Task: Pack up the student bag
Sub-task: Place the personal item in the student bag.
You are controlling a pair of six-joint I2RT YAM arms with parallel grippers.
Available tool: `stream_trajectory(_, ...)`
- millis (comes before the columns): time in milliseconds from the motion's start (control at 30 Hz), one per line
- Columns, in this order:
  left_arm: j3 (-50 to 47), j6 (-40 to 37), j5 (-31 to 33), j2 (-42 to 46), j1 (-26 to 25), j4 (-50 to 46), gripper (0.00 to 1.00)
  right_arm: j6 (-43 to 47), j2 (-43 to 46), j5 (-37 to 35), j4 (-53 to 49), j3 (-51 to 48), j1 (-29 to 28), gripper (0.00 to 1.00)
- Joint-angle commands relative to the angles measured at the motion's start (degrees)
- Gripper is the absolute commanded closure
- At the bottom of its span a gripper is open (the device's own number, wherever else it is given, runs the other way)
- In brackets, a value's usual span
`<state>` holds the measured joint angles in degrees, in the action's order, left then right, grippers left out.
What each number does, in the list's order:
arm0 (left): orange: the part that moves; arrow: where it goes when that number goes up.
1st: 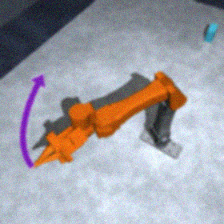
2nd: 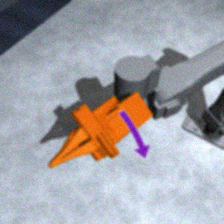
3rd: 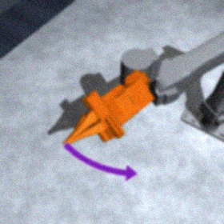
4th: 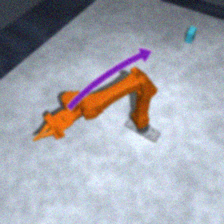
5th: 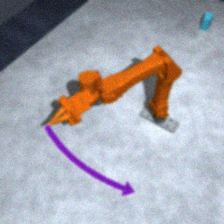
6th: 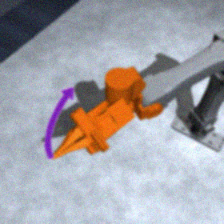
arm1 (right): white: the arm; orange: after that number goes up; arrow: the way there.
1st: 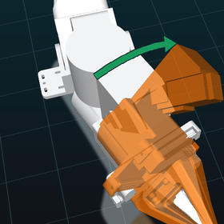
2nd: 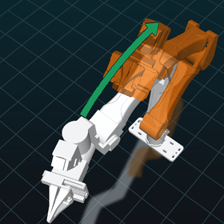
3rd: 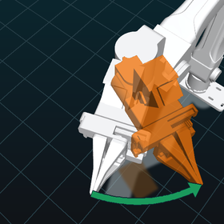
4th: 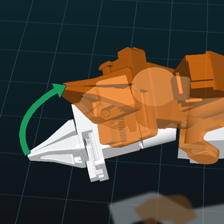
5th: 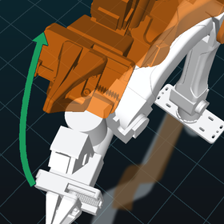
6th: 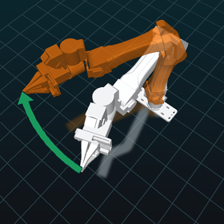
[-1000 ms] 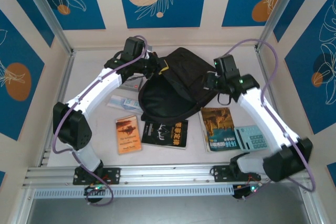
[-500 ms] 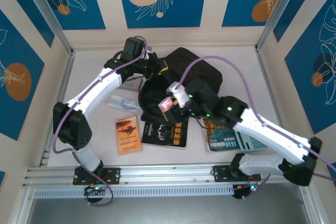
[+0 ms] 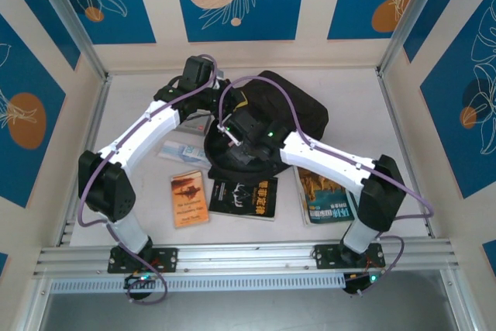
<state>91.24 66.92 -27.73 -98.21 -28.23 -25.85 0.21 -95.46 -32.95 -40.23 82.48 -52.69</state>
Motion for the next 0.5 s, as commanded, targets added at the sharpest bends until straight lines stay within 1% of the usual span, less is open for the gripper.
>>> stream_trajectory(0,-0.1,-1.2,-0.4,1.8,0.5,-0.5,1.00,2.5,2.8,-2.9,2.9,1.7,-1.1,0.19)
stream_trajectory(67,0.1,-1.2,-0.3,1.8,0.5,-0.5,1.00,2.9,5.6,0.8,3.2,0.4,-1.9,0.20)
stream_trajectory(133,0.1,-1.3,-0.3,1.7,0.5,-0.4,1.00,1.9,9.9,6.9,3.5,-1.7,-2.0,0.23)
stream_trajectory(200,0.1,-1.4,-0.2,1.6,0.5,-0.5,1.00,-0.4,15.1,12.7,3.9,-4.4,-1.5,0.27)
stream_trajectory(267,0.2,-1.4,-0.1,1.4,0.5,-0.7,1.00,-4.8,19.3,14.8,2.4,-6.2,-0.7,0.30)
stream_trajectory(333,0.2,-1.4,-0.1,1.3,0.5,-0.8,1.00,-10.0,22.6,13.2,-1.1,-7.2,-0.3,0.33)
stream_trajectory(400,0.4,-1.4,-0.2,1.1,0.6,-0.8,1.00,-16.8,25.2,9.6,-8.6,-6.8,0.2,0.35)
stream_trajectory(467,0.5,-1.4,-0.2,0.8,0.6,-1.0,1.00,-27.1,26.1,3.4,-21.4,-4.7,1.0,0.38)
